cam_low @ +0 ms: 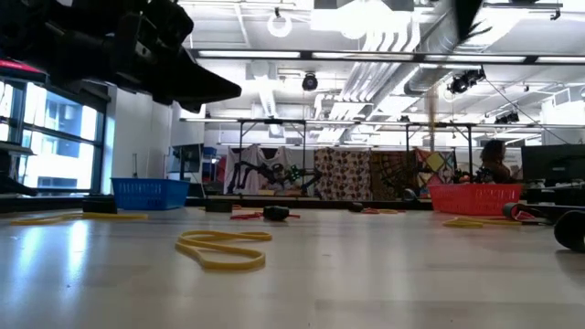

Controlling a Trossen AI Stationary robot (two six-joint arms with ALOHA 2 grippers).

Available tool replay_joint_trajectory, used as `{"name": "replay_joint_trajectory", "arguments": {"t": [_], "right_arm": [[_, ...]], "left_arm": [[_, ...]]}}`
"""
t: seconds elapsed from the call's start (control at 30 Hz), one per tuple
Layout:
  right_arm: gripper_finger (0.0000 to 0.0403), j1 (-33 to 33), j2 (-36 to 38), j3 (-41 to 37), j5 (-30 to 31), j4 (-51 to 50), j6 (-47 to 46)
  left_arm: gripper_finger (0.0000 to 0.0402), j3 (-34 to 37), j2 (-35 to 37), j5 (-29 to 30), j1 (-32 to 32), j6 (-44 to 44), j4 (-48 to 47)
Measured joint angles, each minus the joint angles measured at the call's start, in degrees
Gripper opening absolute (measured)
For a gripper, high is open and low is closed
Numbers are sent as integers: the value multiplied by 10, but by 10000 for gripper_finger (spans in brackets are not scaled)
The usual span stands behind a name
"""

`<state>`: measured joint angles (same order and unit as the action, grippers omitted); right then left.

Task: Sort rubber bands into baskets
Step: Put the yellow rubber band into the green bin

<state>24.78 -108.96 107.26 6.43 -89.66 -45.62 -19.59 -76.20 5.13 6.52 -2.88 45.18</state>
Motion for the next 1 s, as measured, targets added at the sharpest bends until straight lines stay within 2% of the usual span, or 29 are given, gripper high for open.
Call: {"name": "replay_joint_trajectory", "arguments": {"t": [0.3, 0.6, 0.77, 1.0], "right_arm": [[0, 114, 29, -4, -52, -4, -266], [0, 199, 30, -16, -101, -3, -479], [0, 235, 29, -78, -212, -4, -557], [0, 262, 31, -133, -234, -4, -624]], "left_arm": [[0, 0, 0, -2, 0, 13, -11], [0, 0, 0, -2, 0, 14, -25], [0, 0, 0, -16, 0, 18, -27], [0, 0, 0, -26, 1, 27, -33]]}}
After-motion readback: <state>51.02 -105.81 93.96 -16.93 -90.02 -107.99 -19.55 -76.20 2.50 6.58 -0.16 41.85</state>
